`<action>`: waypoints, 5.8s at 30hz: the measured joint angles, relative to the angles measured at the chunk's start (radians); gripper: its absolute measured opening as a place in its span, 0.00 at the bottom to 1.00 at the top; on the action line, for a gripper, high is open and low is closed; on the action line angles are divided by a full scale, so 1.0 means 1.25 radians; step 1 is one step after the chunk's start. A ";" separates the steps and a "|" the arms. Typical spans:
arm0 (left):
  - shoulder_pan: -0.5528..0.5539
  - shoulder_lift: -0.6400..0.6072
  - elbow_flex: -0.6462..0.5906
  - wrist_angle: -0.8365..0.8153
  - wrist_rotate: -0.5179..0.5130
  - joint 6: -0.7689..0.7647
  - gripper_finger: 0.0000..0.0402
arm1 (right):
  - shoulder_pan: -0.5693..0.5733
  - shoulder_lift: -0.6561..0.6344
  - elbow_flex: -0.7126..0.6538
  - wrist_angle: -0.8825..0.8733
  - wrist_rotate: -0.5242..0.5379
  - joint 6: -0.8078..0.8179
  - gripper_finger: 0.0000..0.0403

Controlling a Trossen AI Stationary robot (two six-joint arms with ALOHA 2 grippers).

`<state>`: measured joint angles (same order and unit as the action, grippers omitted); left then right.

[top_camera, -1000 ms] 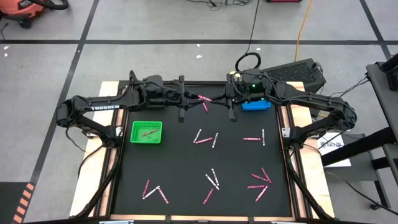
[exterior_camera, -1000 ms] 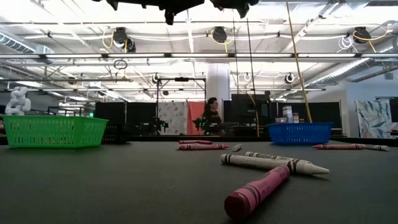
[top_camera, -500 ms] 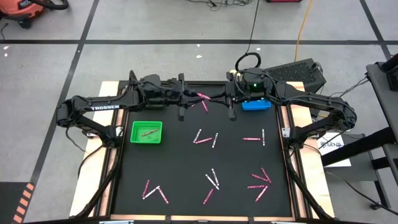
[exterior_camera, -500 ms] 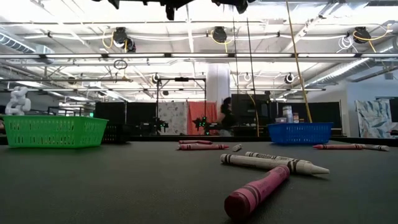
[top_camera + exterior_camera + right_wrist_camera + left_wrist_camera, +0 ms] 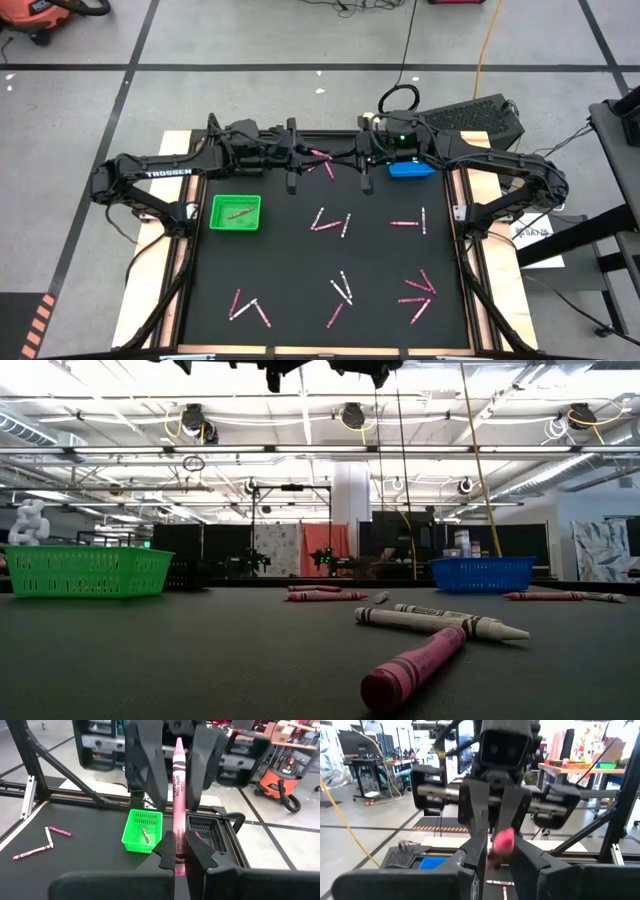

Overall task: Sort crayons
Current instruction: Put the pink crayon into the green bin, then put the white crayon into the blue bin

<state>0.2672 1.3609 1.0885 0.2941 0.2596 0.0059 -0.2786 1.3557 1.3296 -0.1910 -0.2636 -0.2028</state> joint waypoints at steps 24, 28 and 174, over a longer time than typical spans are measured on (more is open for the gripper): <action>0.001 0.000 0.000 0.002 -0.010 0.030 0.03 | 0.000 -0.002 0.000 -0.005 -0.001 0.000 0.01; 0.001 0.000 0.000 0.001 -0.010 0.030 0.04 | 0.000 -0.002 0.000 -0.006 -0.001 0.000 0.04; 0.020 -0.006 -0.139 -1.019 -0.166 -0.021 0.23 | 0.010 -0.153 -0.598 -0.616 0.252 1.038 0.34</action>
<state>0.2916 1.3537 0.9146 -0.9802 0.0517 -0.0198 -0.2665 1.1648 0.5818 -0.9615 0.0513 1.0949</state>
